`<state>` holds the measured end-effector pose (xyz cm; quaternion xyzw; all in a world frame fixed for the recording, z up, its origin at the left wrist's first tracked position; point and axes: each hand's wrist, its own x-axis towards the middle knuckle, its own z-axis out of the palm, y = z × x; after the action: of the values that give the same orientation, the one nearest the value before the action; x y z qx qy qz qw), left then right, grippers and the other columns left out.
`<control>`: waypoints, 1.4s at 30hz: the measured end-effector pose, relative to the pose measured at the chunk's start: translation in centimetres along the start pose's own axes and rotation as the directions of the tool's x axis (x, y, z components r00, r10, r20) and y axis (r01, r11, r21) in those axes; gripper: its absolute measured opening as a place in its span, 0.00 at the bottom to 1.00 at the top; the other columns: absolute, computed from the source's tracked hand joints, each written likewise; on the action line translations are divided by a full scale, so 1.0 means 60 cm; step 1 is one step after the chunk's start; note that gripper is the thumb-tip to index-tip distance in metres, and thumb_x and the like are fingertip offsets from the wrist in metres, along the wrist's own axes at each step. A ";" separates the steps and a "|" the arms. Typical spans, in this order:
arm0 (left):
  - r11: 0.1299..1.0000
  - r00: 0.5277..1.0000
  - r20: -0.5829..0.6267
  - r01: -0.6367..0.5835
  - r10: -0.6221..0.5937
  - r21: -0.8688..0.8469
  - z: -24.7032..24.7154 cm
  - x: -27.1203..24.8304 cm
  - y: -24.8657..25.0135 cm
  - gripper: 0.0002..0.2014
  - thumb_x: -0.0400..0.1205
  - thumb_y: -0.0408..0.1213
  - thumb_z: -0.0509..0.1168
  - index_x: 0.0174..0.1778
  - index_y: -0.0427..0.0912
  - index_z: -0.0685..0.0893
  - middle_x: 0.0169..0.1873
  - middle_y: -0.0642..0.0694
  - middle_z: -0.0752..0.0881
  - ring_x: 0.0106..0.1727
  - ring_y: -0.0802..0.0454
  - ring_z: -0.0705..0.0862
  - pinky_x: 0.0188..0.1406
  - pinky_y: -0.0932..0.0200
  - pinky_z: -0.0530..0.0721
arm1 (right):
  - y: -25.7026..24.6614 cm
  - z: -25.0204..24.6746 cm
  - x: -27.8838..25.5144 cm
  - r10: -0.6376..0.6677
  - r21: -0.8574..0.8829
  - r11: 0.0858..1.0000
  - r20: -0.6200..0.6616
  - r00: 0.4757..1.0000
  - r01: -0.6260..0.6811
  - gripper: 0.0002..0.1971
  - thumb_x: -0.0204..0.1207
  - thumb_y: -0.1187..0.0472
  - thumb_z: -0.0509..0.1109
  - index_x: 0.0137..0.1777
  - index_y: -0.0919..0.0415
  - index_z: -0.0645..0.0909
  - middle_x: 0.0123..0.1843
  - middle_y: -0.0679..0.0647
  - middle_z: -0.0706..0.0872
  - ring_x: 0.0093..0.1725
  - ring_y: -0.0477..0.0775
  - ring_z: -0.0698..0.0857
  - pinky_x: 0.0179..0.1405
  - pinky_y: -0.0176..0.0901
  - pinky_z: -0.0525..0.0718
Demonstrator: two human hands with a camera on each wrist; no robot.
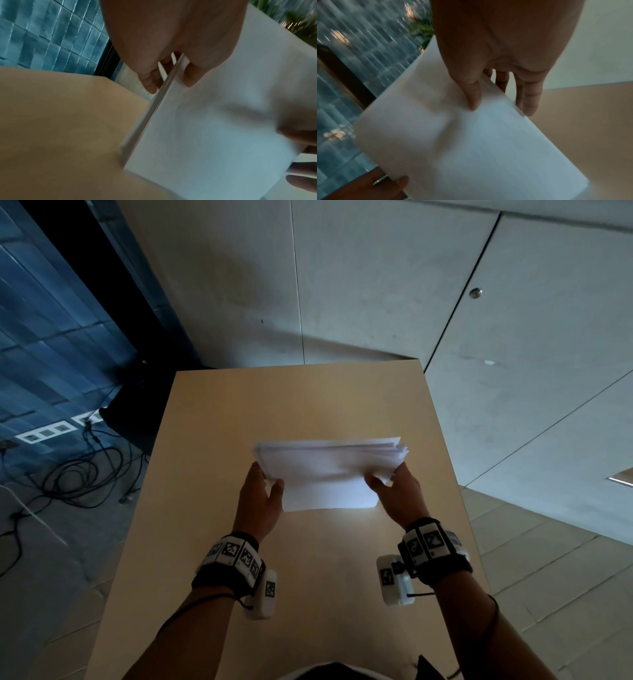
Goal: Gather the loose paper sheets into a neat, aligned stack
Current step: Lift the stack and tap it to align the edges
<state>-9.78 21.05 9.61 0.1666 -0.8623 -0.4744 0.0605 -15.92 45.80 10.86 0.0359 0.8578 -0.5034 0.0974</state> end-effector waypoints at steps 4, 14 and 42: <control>0.993 0.996 0.056 0.058 -0.064 0.104 0.013 0.003 -0.020 0.15 0.85 0.36 0.60 0.66 0.36 0.71 0.57 0.37 0.83 0.58 0.38 0.83 0.50 0.55 0.77 | 0.013 0.017 0.006 0.051 -0.011 0.999 0.045 0.998 -0.051 0.21 0.80 0.59 0.68 0.73 0.57 0.75 0.64 0.55 0.87 0.58 0.57 0.84 0.57 0.41 0.75; 0.976 0.995 -0.016 -0.096 0.101 0.195 -0.005 0.006 -0.021 0.15 0.84 0.36 0.60 0.66 0.35 0.75 0.56 0.36 0.84 0.58 0.42 0.82 0.53 0.54 0.77 | 0.019 0.010 -0.004 0.002 -0.013 1.000 -0.013 1.000 -0.003 0.15 0.79 0.55 0.69 0.64 0.57 0.82 0.56 0.51 0.89 0.54 0.51 0.85 0.54 0.41 0.78; 0.959 0.973 -0.076 -0.199 0.218 0.203 -0.019 -0.019 -0.014 0.03 0.84 0.33 0.63 0.44 0.41 0.78 0.37 0.46 0.85 0.41 0.56 0.82 0.38 0.69 0.73 | 0.044 0.010 -0.020 -0.045 -0.117 0.993 -0.069 0.997 0.036 0.11 0.78 0.56 0.70 0.57 0.54 0.87 0.48 0.53 0.93 0.48 0.51 0.90 0.47 0.41 0.82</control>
<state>-8.22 20.11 9.59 0.1027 -0.9132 -0.3703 0.1356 -14.27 46.62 8.56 0.0307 0.8889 -0.4533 0.0585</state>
